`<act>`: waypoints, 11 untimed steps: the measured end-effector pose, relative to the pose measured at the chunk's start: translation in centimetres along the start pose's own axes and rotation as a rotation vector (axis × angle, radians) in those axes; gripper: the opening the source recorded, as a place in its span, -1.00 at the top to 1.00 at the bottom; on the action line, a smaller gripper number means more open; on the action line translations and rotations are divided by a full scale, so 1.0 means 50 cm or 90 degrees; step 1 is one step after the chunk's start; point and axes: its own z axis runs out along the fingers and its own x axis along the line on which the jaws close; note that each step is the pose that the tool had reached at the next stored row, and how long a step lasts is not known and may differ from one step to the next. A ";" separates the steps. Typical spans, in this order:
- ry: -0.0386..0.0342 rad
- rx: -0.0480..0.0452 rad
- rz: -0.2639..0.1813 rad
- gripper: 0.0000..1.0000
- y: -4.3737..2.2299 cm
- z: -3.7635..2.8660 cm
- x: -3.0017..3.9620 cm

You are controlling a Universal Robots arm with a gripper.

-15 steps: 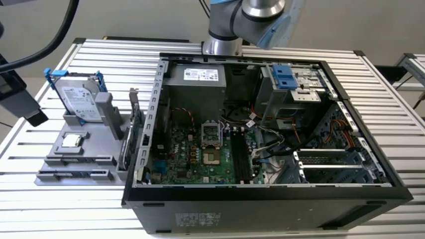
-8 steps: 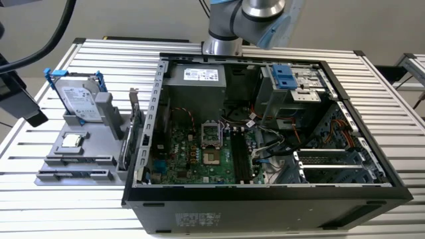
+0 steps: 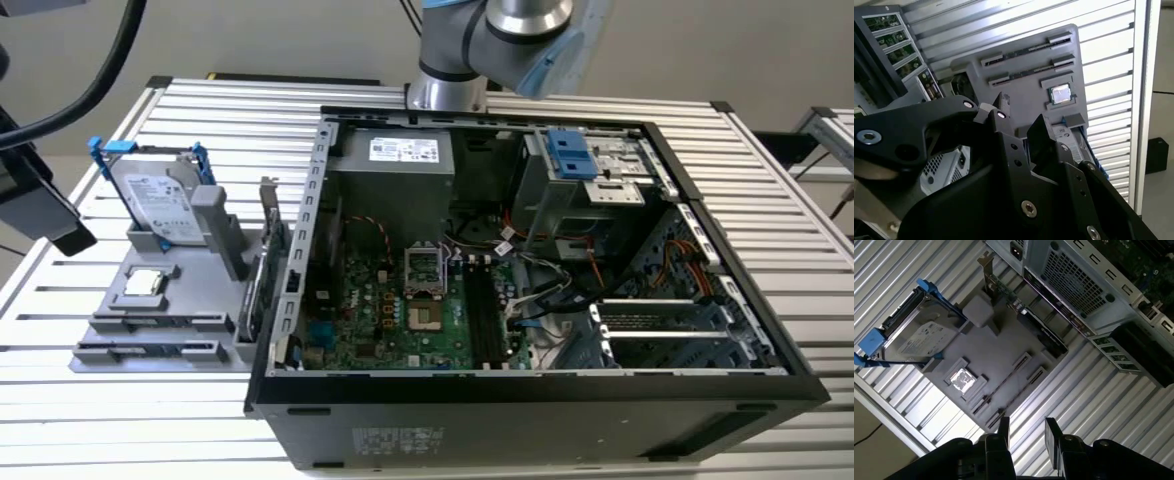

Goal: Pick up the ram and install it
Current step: 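Pick up the ram and move it above insertion slot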

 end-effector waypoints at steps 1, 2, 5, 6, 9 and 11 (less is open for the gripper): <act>-0.0001 0.0000 0.002 -1.00 0.000 0.000 0.000; -0.0002 0.0000 0.004 -1.00 0.000 0.000 0.000; -0.0005 0.0000 0.010 -1.00 0.000 0.001 0.000; -0.0006 0.0000 0.012 -1.00 0.000 0.001 0.000; -0.0009 0.0001 0.017 -1.00 0.000 0.001 0.000; -0.0010 0.0001 0.021 -1.00 0.000 0.002 0.000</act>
